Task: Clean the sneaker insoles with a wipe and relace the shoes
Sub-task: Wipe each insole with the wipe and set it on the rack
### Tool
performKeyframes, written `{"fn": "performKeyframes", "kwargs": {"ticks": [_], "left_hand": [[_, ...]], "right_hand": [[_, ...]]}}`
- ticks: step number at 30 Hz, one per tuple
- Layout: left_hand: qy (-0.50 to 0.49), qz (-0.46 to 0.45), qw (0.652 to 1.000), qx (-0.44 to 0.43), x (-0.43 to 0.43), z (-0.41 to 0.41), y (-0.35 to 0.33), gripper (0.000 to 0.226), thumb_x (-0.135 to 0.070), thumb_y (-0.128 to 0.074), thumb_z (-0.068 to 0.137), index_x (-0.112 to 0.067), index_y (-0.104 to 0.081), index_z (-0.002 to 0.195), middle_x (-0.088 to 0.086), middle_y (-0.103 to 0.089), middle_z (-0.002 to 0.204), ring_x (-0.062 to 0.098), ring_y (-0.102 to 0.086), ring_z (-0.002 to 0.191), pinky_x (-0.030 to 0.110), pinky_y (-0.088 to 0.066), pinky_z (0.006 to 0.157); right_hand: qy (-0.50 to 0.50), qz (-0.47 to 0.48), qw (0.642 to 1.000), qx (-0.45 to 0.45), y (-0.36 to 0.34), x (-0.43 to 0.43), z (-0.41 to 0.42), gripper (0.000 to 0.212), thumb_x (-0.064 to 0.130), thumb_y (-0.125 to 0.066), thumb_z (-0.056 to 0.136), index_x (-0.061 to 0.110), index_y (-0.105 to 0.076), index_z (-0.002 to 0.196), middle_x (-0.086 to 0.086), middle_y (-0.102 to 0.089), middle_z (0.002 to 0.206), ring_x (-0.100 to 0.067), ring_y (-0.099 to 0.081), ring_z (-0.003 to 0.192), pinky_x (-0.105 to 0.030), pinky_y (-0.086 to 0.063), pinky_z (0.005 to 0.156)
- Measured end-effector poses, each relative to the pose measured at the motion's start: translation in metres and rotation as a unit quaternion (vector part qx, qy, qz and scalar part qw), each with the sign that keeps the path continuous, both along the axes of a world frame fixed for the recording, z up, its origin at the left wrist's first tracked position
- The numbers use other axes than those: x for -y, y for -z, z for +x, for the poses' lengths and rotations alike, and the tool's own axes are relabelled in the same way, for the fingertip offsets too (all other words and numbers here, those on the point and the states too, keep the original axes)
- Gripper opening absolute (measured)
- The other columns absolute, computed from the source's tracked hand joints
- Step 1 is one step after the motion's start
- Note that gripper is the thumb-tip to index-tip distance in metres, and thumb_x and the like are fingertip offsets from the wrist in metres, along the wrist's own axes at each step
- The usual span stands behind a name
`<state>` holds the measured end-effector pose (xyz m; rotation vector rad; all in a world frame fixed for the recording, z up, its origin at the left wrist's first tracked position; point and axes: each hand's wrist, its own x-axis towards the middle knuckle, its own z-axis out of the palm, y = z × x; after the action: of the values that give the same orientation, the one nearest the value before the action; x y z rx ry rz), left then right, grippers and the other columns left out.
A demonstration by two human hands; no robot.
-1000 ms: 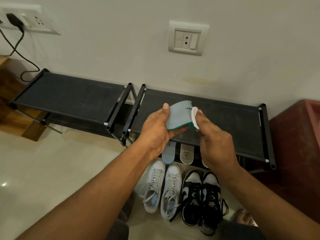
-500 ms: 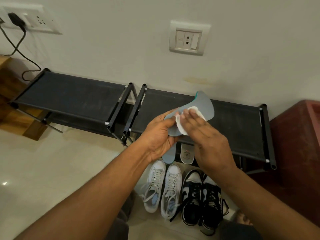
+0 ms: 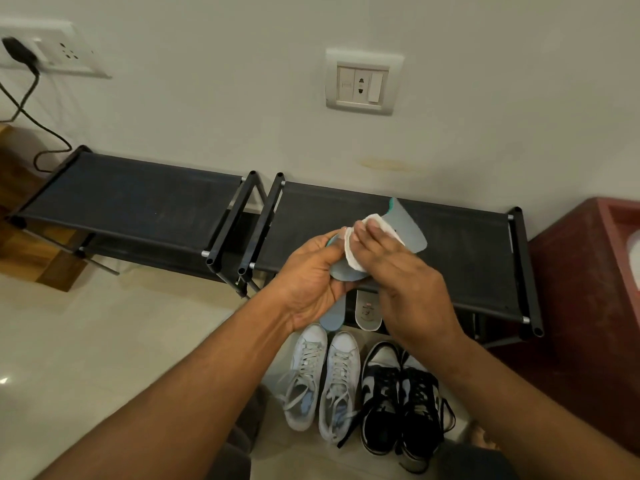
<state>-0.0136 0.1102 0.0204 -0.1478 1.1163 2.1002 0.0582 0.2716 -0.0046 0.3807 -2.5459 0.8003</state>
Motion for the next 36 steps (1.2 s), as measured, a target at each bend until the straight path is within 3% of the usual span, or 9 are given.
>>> {"fn": "performKeyframes", "kwargs": {"ticks": [4,8,14,18,22,25,28,33,36], "left_hand": [[0.005,-0.029,1.0,-0.008,-0.002,0.001,0.001,0.044,-0.022,-0.046,0.113,0.006,-0.053,0.147,0.03,-0.06,0.146,0.04,-0.059,0.137,0.049,-0.052,0.112],[-0.009,0.003,1.0,-0.001,-0.001,0.002,-0.001,0.034,-0.013,-0.043,0.112,0.002,-0.062,0.136,0.022,-0.07,0.133,0.029,-0.07,0.12,0.041,-0.058,0.105],[-0.02,0.015,1.0,-0.001,0.0,0.002,-0.003,0.034,-0.012,-0.043,0.111,0.002,-0.064,0.134,0.022,-0.072,0.129,0.029,-0.072,0.116,0.041,-0.058,0.105],[-0.018,-0.001,1.0,-0.009,-0.001,0.002,-0.002,0.039,-0.018,-0.045,0.112,0.003,-0.058,0.143,0.027,-0.065,0.141,0.035,-0.067,0.126,0.046,-0.054,0.109],[-0.04,0.017,0.999,0.012,-0.001,0.002,-0.003,0.029,-0.008,-0.047,0.11,0.001,-0.067,0.128,0.021,-0.075,0.124,0.028,-0.073,0.112,0.041,-0.056,0.105],[-0.027,0.016,1.0,0.004,-0.004,0.003,-0.003,0.037,-0.016,-0.049,0.108,0.003,-0.061,0.138,0.025,-0.068,0.136,0.032,-0.069,0.123,0.044,-0.054,0.109],[-0.049,0.028,0.998,0.022,-0.002,0.003,-0.005,0.035,-0.012,-0.057,0.099,0.003,-0.065,0.129,0.023,-0.072,0.127,0.03,-0.073,0.113,0.039,-0.061,0.1],[-0.02,0.013,1.0,0.009,-0.003,0.005,-0.005,0.033,-0.014,-0.045,0.111,0.002,-0.065,0.132,0.023,-0.072,0.13,0.03,-0.072,0.117,0.043,-0.056,0.107],[-0.027,0.014,0.999,0.015,-0.002,0.004,-0.009,0.035,-0.014,-0.059,0.097,0.003,-0.068,0.127,0.024,-0.072,0.127,0.029,-0.074,0.112,0.038,-0.062,0.099]], "right_hand": [[0.063,-0.087,0.994,0.023,0.0,-0.012,-0.006,0.062,-0.018,-0.054,0.094,0.008,-0.05,0.15,-0.005,-0.05,0.156,-0.013,-0.044,0.148,-0.041,-0.041,0.12],[0.005,-0.036,0.999,0.001,-0.001,-0.004,-0.001,0.056,-0.013,-0.051,0.096,0.006,-0.054,0.149,-0.007,-0.05,0.157,-0.016,-0.041,0.15,-0.038,-0.036,0.123],[0.011,-0.069,0.998,0.007,-0.005,-0.001,0.0,0.055,-0.014,-0.051,0.097,0.006,-0.055,0.147,-0.008,-0.052,0.155,-0.017,-0.042,0.15,-0.037,-0.036,0.123],[0.042,-0.136,0.989,0.024,-0.006,-0.009,-0.005,0.059,-0.018,-0.05,0.094,0.006,-0.055,0.147,-0.008,-0.053,0.153,-0.015,-0.046,0.147,-0.044,-0.042,0.12],[-0.015,-0.074,0.997,0.013,-0.006,0.001,0.001,0.057,-0.017,-0.052,0.096,0.007,-0.055,0.147,-0.005,-0.051,0.156,-0.015,-0.04,0.151,-0.039,-0.036,0.124],[0.024,-0.132,0.99,0.036,-0.005,-0.007,-0.005,0.062,-0.021,-0.049,0.091,0.006,-0.055,0.147,-0.006,-0.051,0.155,-0.015,-0.042,0.15,-0.043,-0.038,0.122],[-0.015,-0.102,0.994,0.021,-0.009,0.005,0.0,0.057,-0.015,-0.049,0.095,0.007,-0.056,0.147,-0.006,-0.052,0.155,-0.017,-0.04,0.151,-0.04,-0.033,0.125],[0.02,-0.154,0.987,0.043,-0.006,-0.002,-0.005,0.064,-0.022,-0.05,0.091,0.006,-0.053,0.149,-0.005,-0.05,0.157,-0.015,-0.04,0.151,-0.045,-0.037,0.123],[-0.021,-0.061,0.998,0.014,-0.007,0.006,0.002,0.053,-0.006,-0.047,0.099,0.007,-0.052,0.151,-0.003,-0.048,0.158,-0.013,-0.037,0.152,-0.037,-0.032,0.126]]}}
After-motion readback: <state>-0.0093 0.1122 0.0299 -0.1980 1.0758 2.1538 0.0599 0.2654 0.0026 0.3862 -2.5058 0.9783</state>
